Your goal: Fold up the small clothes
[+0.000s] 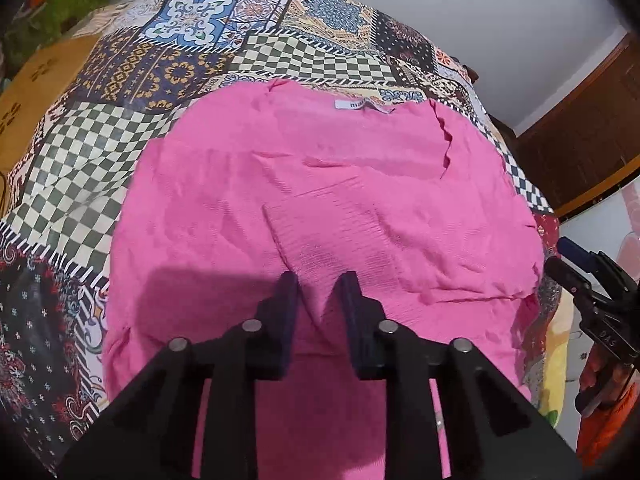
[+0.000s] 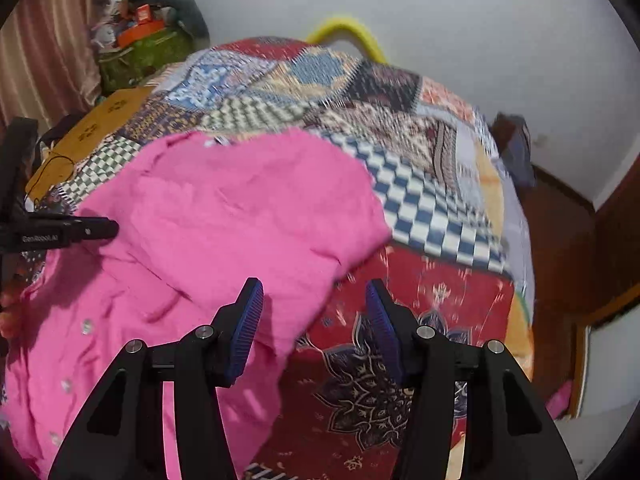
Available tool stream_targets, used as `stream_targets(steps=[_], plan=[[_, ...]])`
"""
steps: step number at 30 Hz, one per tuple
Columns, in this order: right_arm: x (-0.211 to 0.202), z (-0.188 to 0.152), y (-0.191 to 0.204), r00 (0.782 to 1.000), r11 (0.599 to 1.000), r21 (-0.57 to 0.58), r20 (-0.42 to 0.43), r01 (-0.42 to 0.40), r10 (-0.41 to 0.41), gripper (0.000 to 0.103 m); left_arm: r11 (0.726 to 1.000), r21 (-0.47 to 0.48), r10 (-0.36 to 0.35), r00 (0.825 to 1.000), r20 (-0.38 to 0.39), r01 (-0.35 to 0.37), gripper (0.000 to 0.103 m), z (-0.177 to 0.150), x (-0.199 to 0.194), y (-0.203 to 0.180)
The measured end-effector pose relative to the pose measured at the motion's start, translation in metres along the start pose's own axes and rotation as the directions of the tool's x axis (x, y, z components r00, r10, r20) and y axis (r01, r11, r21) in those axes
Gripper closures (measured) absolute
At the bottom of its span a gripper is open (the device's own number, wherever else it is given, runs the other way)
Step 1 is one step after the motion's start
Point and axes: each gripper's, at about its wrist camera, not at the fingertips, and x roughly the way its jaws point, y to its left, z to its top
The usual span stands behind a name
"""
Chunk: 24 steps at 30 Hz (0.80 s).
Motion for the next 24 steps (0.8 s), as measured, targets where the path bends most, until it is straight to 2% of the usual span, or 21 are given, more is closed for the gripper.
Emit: stream_targets(steps=[1,2,4,7,12,15,17,20,24], plan=[[0.003,-0.002,-0.002,1.000,1.000,0.007,-0.004,-0.003,0.003,0.054,1.000,0.006,-0.002,1.000,0.001,0.002,0.095,0.000,0.000,-0.002],[0.005,-0.004,-0.004,1.000,1.000,0.014,-0.005,-0.006,0.006,0.054,1.000,0.007,-0.007,1.000,0.004,0.007,0.096,0.000,-0.001,-0.003],[0.007,-0.006,-0.007,1.000,1.000,0.026,-0.004,-0.015,0.015,0.053,1.000,0.030,0.007,1.000,0.025,-0.008,0.098,0.001,-0.007,-0.006],[0.007,-0.006,-0.009,1.000,0.999,0.039,0.003,-0.023,0.022,0.054,0.994,0.103,0.023,0.995,0.100,-0.033,0.098,0.001,-0.027,-0.018],[0.008,0.000,-0.007,0.999,0.999,0.036,0.025,-0.032,0.031,0.054,0.982,0.173,0.038,0.970,0.239,-0.081,0.098,0.008,-0.069,-0.033],[0.015,0.003,-0.003,0.999,0.998,0.036,0.019,-0.045,0.045,0.054,0.978,0.187,0.041,0.963,0.265,-0.093,0.098,0.014,-0.080,-0.030],[0.022,0.002,0.000,0.999,0.998,0.040,0.003,-0.053,0.053,0.054,0.979,0.180,0.052,0.967,0.250,-0.099,0.098,0.017,-0.078,-0.023],[0.025,-0.001,0.000,0.998,0.996,0.058,0.007,-0.064,0.064,0.054,0.983,0.152,0.077,0.982,0.171,-0.104,0.098,0.018,-0.055,-0.004],[0.021,-0.003,-0.002,0.998,0.996,0.064,-0.005,-0.069,0.069,0.054,0.975,0.164,0.134,0.987,0.089,-0.147,0.096,0.007,-0.021,0.009]])
